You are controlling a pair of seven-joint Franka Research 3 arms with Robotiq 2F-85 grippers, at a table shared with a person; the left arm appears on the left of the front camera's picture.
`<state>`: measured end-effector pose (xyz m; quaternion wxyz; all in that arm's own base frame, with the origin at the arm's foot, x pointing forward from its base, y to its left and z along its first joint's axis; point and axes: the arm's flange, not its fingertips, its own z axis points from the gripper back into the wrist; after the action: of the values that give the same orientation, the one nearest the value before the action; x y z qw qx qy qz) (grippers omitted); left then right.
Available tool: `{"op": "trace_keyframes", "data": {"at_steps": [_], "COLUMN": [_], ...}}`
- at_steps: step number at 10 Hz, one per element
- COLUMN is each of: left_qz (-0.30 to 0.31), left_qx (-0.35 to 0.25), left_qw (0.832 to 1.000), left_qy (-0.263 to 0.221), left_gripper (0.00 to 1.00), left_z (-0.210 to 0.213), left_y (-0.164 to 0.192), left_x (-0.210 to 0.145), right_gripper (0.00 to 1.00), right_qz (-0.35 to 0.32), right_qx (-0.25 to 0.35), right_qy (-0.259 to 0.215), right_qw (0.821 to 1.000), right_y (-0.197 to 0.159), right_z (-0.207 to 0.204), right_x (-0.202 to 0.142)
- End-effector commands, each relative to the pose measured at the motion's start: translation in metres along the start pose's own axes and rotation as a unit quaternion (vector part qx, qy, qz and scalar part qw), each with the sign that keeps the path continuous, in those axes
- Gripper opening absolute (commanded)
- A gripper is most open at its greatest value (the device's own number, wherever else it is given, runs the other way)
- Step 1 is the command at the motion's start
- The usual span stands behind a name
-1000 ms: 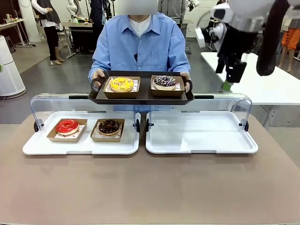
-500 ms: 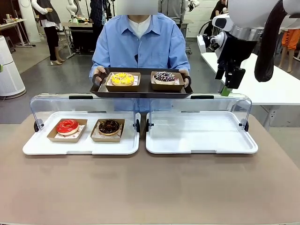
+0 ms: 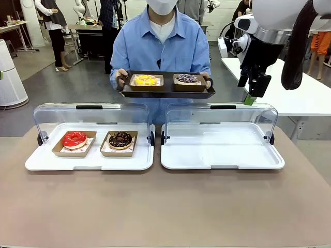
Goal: Provide the desired donut to the person.
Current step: Place the picked Paper togo box onto the Handle tray extended by the person.
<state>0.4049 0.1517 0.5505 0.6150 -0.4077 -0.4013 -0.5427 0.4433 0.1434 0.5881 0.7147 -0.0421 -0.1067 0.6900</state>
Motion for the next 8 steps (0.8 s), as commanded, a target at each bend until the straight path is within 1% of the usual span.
{"op": "trace_keyframes", "data": {"at_steps": [1, 5, 6, 7, 8], "left_qz": [-0.002, -0.002, -0.002, -0.002, -0.002], "left_qx": [0.000, 0.000, 0.000, 0.000, 0.000], "left_qw": [1.000, 1.000, 1.000, 1.000, 1.000], "left_qy": [-0.003, -0.003, -0.003, -0.003, -0.003], "left_gripper": [1.00, 1.00, 1.00, 1.00, 1.00], "left_z": [0.001, 0.001, 0.001, 0.001, 0.001], "left_y": [-0.002, -0.002, -0.002, -0.002, -0.002], "left_x": [0.001, 0.001, 0.001, 0.001, 0.001], "right_gripper": [1.00, 1.00, 1.00, 1.00, 1.00], "right_qz": [0.001, 0.000, -0.010, -0.039, -0.063], "right_qx": [-0.001, 0.000, 0.031, 0.063, 0.094], "right_qy": [0.006, 0.000, -0.076, -0.142, -0.205], "right_qw": [1.000, 1.000, 0.997, 0.987, 0.972], "right_y": [0.001, 0.000, 0.000, -0.009, -0.019], "right_z": [0.000, 0.000, 0.011, 0.018, 0.022], "right_x": [-0.003, 0.000, -0.020, -0.049, -0.081]}}
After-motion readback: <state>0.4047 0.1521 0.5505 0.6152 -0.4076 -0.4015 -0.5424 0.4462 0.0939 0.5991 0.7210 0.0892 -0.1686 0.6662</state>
